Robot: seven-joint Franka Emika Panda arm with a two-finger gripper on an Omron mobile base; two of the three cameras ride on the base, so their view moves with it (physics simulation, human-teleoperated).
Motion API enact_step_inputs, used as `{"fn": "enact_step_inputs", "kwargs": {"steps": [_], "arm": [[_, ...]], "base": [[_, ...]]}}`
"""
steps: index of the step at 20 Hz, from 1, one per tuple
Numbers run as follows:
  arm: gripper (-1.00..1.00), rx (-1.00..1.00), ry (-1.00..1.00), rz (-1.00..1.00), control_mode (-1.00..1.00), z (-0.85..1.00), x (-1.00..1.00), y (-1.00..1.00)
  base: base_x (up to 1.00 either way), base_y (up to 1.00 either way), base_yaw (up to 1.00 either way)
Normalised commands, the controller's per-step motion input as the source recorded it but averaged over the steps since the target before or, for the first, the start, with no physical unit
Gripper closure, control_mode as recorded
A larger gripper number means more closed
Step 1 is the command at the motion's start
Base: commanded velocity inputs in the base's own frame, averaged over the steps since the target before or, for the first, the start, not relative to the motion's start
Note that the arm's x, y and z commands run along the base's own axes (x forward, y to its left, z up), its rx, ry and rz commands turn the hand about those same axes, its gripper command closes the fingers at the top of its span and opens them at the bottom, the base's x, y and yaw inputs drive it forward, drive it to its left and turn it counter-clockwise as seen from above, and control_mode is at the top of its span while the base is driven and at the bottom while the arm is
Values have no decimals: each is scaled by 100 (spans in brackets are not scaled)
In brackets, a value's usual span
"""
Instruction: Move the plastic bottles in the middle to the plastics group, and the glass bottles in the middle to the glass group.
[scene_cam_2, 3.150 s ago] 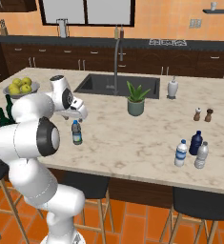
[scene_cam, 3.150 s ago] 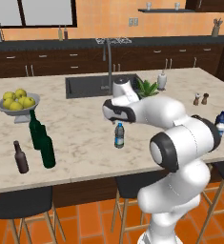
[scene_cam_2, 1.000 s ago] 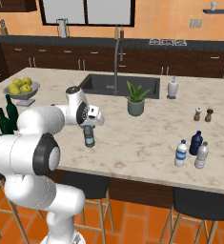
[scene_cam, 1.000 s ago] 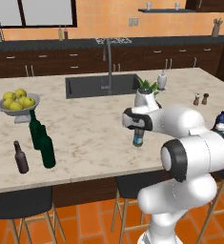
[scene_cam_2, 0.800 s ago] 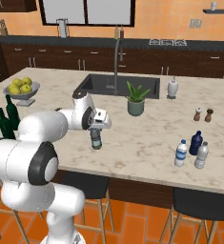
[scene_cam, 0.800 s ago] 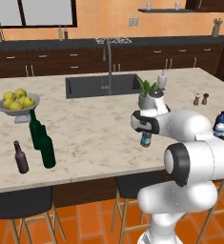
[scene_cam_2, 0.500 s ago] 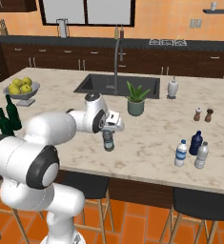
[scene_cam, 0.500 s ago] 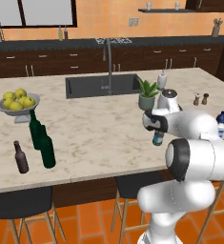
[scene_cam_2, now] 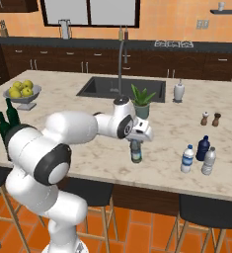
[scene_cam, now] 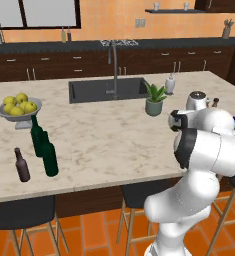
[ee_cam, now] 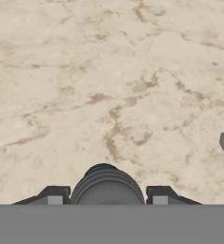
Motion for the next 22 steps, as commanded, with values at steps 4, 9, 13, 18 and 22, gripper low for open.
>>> {"fn": "enact_step_inputs", "kwargs": {"steps": [4, 9, 13, 18, 22], "arm": [[100, 0, 7, -18, -100, 0, 0, -99], [100, 0, 2, -20, -100, 0, 0, -96], [100, 0, 0, -19, -100, -9, 0, -88], [100, 0, 0, -20, -100, -30, -2, -57], [100, 0, 0, -10, -100, -42, 5, -23]], "base": [[0, 0, 0], [0, 0, 0], [0, 0, 0], [0, 0, 0], [0, 0, 0]]}}
